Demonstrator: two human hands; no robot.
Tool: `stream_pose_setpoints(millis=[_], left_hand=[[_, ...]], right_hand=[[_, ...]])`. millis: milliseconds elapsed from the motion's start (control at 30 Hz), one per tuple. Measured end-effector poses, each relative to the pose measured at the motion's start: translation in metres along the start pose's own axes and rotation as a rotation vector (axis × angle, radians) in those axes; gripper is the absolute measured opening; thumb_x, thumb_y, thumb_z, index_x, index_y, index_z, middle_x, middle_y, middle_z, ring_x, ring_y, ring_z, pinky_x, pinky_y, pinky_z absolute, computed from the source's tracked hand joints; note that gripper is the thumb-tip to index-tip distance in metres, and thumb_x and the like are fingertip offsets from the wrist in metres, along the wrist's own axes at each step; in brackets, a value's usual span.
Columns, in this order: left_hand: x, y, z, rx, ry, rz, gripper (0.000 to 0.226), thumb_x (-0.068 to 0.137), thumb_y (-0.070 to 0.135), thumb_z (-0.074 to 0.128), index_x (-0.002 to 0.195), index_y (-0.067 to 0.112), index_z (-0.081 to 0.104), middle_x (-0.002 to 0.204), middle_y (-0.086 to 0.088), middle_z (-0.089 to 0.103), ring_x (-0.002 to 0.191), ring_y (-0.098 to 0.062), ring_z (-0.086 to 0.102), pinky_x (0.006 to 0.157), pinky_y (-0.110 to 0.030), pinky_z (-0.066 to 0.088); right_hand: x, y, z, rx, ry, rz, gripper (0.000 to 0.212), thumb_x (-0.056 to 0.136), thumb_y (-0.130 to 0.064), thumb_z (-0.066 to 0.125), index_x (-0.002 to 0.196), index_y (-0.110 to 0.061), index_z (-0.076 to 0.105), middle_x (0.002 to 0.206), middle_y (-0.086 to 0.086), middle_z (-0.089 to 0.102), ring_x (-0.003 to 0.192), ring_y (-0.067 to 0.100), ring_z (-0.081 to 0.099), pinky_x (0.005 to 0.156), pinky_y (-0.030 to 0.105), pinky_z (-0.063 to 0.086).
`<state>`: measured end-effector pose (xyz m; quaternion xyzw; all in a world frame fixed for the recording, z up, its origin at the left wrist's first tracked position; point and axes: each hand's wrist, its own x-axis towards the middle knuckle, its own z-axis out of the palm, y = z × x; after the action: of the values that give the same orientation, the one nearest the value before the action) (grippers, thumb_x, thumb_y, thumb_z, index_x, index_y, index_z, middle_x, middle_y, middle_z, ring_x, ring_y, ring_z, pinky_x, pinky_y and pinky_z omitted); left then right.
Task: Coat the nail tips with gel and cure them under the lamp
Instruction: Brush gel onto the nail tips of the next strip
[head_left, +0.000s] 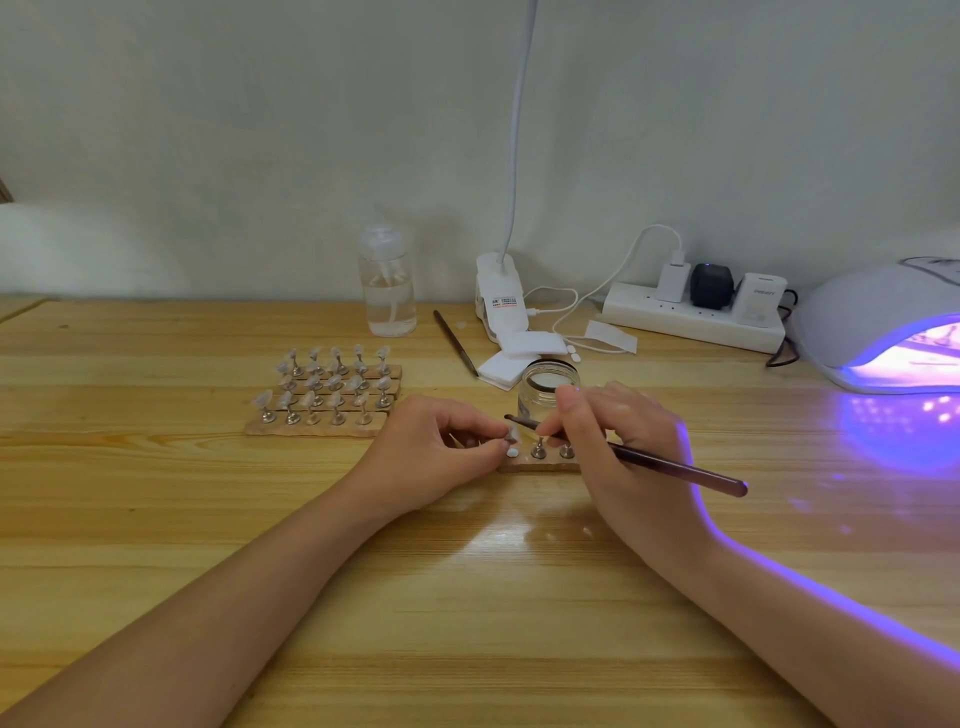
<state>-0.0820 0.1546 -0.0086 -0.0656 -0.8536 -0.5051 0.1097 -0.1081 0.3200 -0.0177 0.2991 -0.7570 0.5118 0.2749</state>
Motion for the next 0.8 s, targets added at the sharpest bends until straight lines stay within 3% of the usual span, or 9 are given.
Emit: stream_pose_setpoints(millis=[200,400,633,733,800], left_hand=[[-0.0004,0.0003,-0.0009,0.003,-0.007,-0.002,0.013,0.076,0.004,0.070,0.081,0.015,0.073,0.073,-0.003,0.068,0.061,0.002,0.053,0.056,-0.007,0.039],[-0.0003,0.0003,-0.0010,-0.004,0.008,-0.011,0.015,0.076,0.004,0.070,0.080,0.018,0.072,0.076,0.002,0.069,0.063,0.005,0.056,0.057,-0.005,0.040],[-0.0005,0.0016,-0.0012,-0.024,0.010,-0.003,0.021,0.075,0.004,0.071,0.074,0.025,0.071,0.073,0.005,0.068,0.062,0.005,0.056,0.058,-0.006,0.041],[-0.0005,0.0002,-0.0008,-0.017,0.003,-0.006,0.016,0.075,0.005,0.071,0.079,0.020,0.073,0.077,-0.003,0.071,0.064,0.000,0.056,0.059,-0.009,0.043],[-0.0004,-0.0002,-0.0009,-0.012,0.001,-0.006,0.015,0.075,0.006,0.071,0.081,0.019,0.073,0.078,-0.003,0.071,0.065,-0.001,0.056,0.059,-0.009,0.043]], right_hand=[[0.0000,-0.0014,-0.0003,0.018,-0.015,0.014,0.042,0.088,-0.038,0.043,0.058,-0.019,0.066,0.058,-0.009,0.060,0.062,0.007,0.057,0.071,0.038,0.046],[-0.0013,-0.0006,-0.0031,0.042,-0.014,0.001,0.048,0.089,-0.035,0.041,0.052,-0.014,0.064,0.050,-0.009,0.057,0.055,0.006,0.054,0.066,0.024,0.041],[-0.0010,-0.0021,-0.0038,0.096,0.029,0.037,0.039,0.088,-0.038,0.039,0.054,-0.034,0.057,0.053,-0.007,0.060,0.058,0.004,0.056,0.068,0.017,0.041],[0.0004,-0.0027,-0.0022,0.056,-0.004,0.030,0.033,0.088,-0.039,0.040,0.060,-0.037,0.058,0.059,-0.010,0.061,0.064,0.008,0.058,0.072,0.027,0.044],[0.0016,-0.0032,-0.0012,0.042,-0.013,0.030,0.031,0.088,-0.040,0.041,0.062,-0.039,0.058,0.060,-0.011,0.061,0.065,0.007,0.058,0.071,0.026,0.044]])
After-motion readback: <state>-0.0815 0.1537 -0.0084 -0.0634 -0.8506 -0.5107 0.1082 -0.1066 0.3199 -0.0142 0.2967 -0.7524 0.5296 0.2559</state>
